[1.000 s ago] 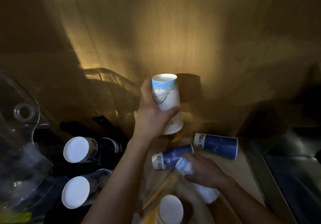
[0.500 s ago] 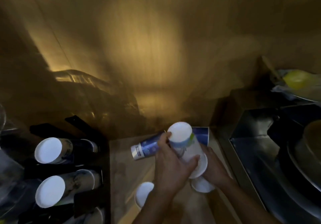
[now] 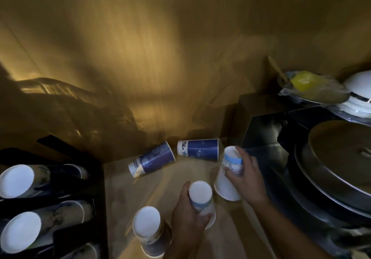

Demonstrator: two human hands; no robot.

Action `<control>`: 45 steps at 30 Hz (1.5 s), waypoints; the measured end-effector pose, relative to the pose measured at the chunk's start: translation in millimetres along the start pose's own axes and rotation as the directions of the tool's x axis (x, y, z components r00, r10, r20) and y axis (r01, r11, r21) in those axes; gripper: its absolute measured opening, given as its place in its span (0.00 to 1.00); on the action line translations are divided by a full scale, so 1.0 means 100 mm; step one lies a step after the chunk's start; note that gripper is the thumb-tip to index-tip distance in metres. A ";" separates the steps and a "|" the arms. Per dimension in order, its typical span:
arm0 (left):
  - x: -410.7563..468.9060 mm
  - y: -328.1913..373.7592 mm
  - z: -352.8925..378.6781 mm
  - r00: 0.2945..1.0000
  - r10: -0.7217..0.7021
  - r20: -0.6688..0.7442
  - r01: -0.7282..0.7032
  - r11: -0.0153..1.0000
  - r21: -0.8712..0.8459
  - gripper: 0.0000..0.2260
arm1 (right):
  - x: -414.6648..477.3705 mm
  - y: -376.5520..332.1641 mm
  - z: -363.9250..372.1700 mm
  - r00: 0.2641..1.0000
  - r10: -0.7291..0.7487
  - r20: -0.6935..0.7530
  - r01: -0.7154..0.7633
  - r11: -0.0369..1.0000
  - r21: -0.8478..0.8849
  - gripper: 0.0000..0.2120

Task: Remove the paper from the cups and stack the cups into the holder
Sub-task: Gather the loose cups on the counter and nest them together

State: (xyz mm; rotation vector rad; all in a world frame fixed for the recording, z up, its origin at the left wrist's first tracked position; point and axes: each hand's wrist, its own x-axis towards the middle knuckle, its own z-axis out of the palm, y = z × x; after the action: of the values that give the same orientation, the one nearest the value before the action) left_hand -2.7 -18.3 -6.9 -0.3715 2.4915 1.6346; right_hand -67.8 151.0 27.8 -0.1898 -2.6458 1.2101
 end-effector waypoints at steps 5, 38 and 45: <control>0.03 -0.27 0.04 1.000 0.015 -0.006 -0.016 0.996 -0.087 0.34 | -0.16 -0.30 -0.16 0.978 -0.166 -0.128 0.193 0.951 0.243 0.28; 0.05 0.09 -0.26 0.959 0.063 0.275 -0.155 0.933 0.326 0.28 | -0.49 -0.01 0.33 0.848 -0.274 0.454 0.317 0.948 -0.020 0.24; 0.14 0.88 -0.93 0.973 0.143 0.183 -0.197 0.923 0.329 0.24 | 0.02 -0.27 0.36 0.934 -0.233 0.272 0.222 0.972 0.072 0.07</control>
State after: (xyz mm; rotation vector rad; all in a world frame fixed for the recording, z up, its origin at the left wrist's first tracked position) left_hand -39.3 -72.0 104.4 0.0174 2.6784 1.1817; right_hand -80.0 107.7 25.9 0.3109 -2.7744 1.2914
